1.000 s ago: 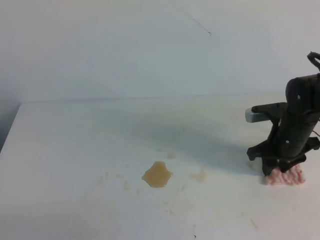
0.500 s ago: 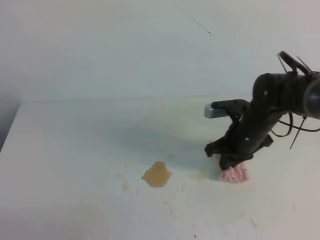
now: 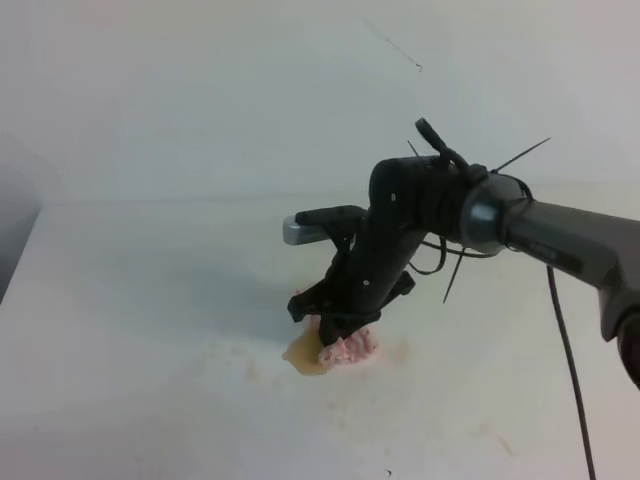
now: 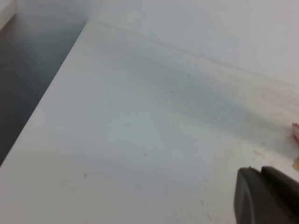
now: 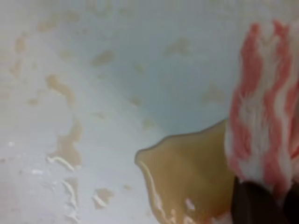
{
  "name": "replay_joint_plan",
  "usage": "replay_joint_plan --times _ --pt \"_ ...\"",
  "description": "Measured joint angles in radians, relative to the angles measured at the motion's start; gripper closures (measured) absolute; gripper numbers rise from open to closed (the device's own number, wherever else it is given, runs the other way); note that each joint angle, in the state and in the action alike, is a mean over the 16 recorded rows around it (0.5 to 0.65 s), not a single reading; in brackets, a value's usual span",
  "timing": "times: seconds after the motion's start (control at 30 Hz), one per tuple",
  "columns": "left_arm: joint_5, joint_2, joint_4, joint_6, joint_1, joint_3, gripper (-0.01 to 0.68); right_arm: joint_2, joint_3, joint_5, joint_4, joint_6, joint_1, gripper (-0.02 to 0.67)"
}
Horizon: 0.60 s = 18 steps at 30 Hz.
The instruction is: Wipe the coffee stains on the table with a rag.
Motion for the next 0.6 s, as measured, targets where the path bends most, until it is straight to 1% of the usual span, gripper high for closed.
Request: replay_joint_plan --times 0.27,0.43,0.6 --pt "0.0 0.006 0.0 0.0 0.0 0.0 0.674 0.122 -0.165 0.079 0.043 0.016 0.068 0.652" --pt "0.0 0.006 0.0 0.0 0.0 0.0 0.674 0.149 -0.208 0.104 0.055 0.014 0.102 0.652" --pt "0.0 0.01 0.0 0.0 0.0 0.0 0.674 0.151 -0.222 0.125 0.022 0.024 0.129 0.652"
